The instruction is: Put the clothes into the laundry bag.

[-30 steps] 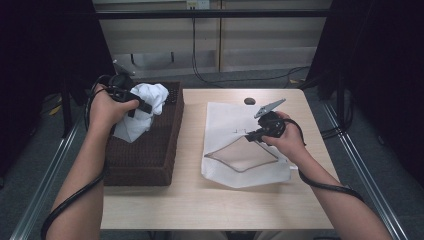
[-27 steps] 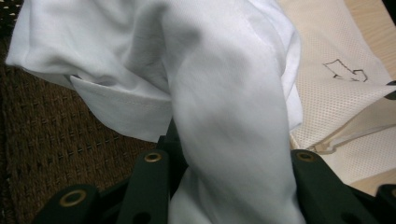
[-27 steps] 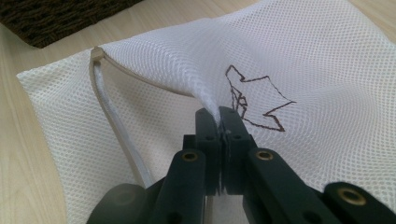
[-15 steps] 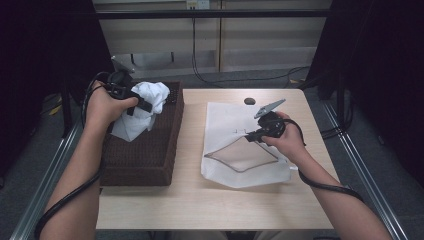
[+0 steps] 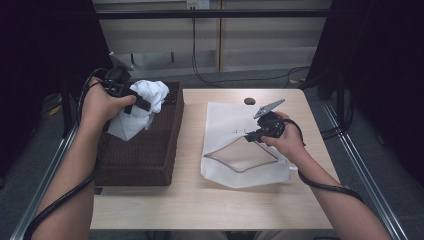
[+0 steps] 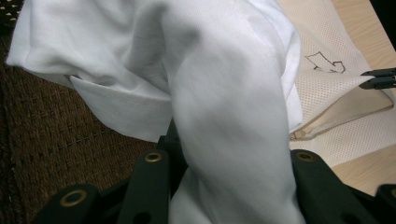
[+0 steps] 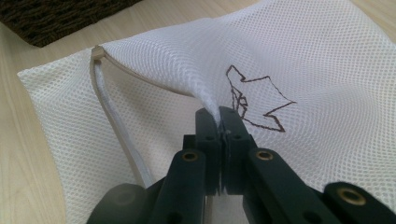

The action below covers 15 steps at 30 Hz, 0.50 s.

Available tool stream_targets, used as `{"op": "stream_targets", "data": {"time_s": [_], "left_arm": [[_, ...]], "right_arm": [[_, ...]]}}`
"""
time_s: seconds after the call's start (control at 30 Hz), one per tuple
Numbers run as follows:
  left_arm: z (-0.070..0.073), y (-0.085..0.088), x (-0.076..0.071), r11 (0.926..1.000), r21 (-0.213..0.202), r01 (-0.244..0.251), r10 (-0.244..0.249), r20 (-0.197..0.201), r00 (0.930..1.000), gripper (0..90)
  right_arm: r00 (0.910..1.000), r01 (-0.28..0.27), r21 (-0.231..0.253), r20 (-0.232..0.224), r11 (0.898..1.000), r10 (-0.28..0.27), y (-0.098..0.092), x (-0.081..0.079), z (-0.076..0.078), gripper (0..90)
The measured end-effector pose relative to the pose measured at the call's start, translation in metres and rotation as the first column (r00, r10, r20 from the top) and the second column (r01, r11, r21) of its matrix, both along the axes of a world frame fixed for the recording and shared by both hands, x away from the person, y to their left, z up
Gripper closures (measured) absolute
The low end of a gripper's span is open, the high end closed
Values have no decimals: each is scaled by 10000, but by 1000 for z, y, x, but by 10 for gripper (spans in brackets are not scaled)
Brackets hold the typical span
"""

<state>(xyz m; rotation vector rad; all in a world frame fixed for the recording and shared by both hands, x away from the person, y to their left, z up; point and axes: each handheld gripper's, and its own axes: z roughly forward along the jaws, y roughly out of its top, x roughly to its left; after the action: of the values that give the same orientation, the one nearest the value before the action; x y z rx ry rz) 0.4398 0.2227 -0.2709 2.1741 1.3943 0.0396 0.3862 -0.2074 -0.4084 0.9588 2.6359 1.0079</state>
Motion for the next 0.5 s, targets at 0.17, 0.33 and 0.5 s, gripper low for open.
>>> {"op": "stream_targets", "data": {"time_s": [0.17, 0.33, 0.5], "left_arm": [[7, -3, -1, 9997, -105, 238, -239, -32, 9997, 652], [11, -9, -2, 9995, -77, 319, -319, 12, 9995, 652], [19, -13, -3, 9975, -241, 660, -659, 32, 9978, 652]], "right_arm": [[10000, -85, -31, 24, 10000, 85, 1, 0, 0, 884], [9999, -109, 111, 10, 9999, 109, 1, 0, 0, 884], [9999, -124, 143, 22, 9998, 123, 1, 0, -1, 884]]}}
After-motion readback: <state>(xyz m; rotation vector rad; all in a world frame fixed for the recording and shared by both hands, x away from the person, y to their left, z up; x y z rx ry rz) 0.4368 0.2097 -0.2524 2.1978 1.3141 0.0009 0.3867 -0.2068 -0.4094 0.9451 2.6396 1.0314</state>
